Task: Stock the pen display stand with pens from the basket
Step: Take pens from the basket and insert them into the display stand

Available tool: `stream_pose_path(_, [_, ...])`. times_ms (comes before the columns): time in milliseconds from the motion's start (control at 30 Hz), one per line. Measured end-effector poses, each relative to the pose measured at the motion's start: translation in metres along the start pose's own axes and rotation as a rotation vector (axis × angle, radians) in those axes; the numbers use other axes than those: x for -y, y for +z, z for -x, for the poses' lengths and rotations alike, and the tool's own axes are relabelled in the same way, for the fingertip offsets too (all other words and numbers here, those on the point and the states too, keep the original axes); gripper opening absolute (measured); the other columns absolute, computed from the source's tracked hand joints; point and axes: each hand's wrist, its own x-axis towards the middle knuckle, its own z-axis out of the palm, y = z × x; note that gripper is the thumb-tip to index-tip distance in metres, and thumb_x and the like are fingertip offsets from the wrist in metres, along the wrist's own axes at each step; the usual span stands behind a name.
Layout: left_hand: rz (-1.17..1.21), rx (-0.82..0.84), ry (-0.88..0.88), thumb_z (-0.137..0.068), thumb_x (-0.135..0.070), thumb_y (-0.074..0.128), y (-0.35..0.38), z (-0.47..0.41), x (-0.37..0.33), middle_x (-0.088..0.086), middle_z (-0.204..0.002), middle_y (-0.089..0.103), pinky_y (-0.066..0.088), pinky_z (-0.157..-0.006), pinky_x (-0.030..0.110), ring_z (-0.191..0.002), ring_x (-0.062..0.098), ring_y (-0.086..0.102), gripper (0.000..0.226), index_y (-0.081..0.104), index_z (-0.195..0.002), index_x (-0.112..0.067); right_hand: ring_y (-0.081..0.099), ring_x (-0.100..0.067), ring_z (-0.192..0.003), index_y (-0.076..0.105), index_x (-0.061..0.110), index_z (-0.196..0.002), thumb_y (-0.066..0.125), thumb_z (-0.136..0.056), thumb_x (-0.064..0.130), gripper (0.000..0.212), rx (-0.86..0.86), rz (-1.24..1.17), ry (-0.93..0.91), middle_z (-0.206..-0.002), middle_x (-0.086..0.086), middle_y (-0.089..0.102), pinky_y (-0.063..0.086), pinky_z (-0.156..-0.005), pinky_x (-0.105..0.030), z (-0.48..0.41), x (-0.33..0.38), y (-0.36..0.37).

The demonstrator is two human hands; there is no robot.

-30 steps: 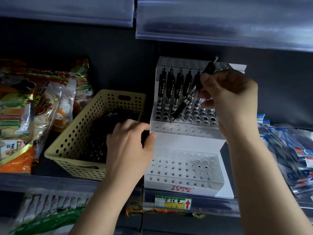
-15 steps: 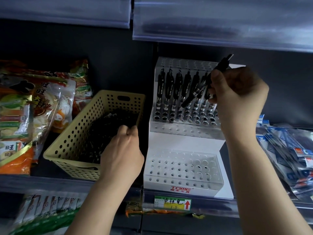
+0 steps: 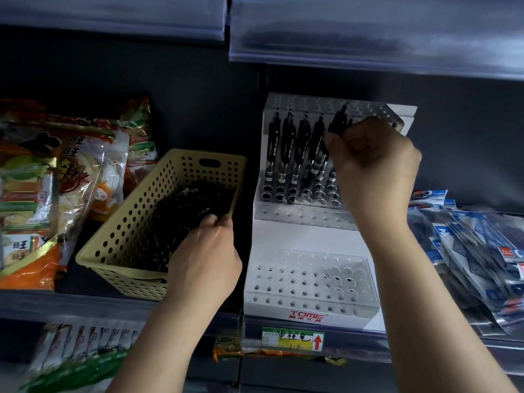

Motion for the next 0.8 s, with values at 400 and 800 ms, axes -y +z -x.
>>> stream_pose_path(400, [0.054,-0.017,0.026,-0.094,-0.01,0.041,0.0,-0.001,0.003,0.003,-0.145,0.041,0.05,-0.086,0.029,-0.117,0.021,0.055,0.051,0.035,-0.143,-0.016,0.044,-0.001,-0.05,0.067,0.014,-0.073,0.073,-0.08,0.026,0.015,0.113,0.109,0.004,-0.055,0.014,0.05,0.031,-0.051,-0.004,0.006,-0.002,0.011])
stream_pose_path(800, [0.23,0.172,-0.038,-0.09,-0.007,0.041,-0.012,-0.003,0.037,0.007,-0.08,0.064,0.046,-0.063,0.039,-0.077,0.027,0.06,0.021,0.058,-0.077,-0.009,0.055,-0.013,-0.049,0.062,0.017,-0.078,0.063,-0.086,0.039,0.023,0.249,-0.167,-0.165,-0.055,0.005,0.058,0.041,-0.048,-0.026,0.034,0.044,0.022])
